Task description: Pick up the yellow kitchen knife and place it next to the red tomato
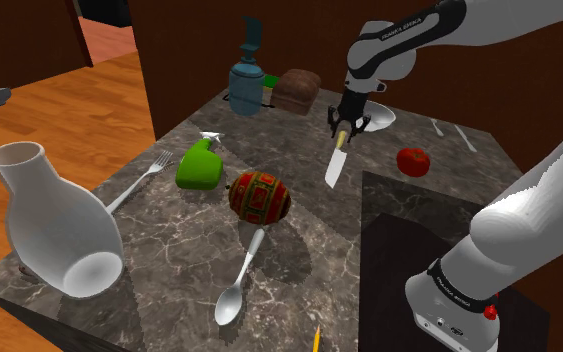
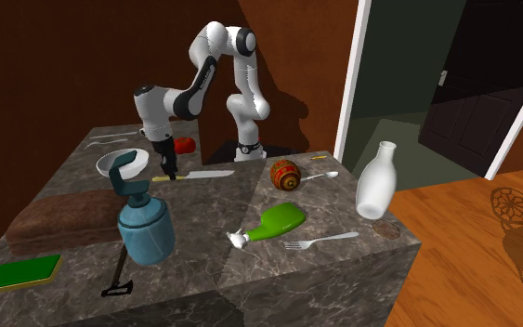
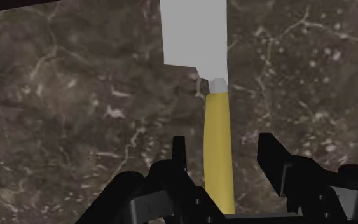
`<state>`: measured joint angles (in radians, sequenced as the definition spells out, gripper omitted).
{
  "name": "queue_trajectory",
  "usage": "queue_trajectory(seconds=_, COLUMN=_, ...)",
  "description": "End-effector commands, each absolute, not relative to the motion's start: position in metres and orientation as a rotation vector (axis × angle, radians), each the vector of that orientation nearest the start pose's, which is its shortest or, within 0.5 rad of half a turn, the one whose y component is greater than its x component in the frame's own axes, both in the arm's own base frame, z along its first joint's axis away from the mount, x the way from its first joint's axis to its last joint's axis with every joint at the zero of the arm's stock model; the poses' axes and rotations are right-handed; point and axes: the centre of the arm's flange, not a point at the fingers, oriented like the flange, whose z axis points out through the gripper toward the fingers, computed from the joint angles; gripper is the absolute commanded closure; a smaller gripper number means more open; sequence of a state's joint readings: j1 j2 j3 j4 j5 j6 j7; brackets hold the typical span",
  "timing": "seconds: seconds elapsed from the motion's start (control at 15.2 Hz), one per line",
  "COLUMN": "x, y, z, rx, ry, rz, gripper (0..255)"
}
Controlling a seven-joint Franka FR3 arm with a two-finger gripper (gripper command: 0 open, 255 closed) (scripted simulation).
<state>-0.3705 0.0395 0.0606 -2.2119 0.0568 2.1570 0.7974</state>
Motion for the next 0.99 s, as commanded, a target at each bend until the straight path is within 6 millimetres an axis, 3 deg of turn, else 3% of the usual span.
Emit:
queue_trajectory(seconds=0.0, x=0.499, y=-0.157, z=0.353, rx=-2.620, ry=1.681, rz=0.161, gripper=0)
queue_trajectory(seconds=0.26, x=0.499, y=-0.157, z=0.353, rx=-2.620, ry=1.681, rz=0.161, gripper=0)
queue_trajectory(seconds=0.53, x=0.502, y=-0.161, z=0.403, rx=-2.620, ry=1.681, rz=0.161, gripper=0)
queue_trajectory(seconds=0.92, x=0.502, y=-0.161, z=0.403, rx=-2.620, ry=1.681, rz=0.161, gripper=0)
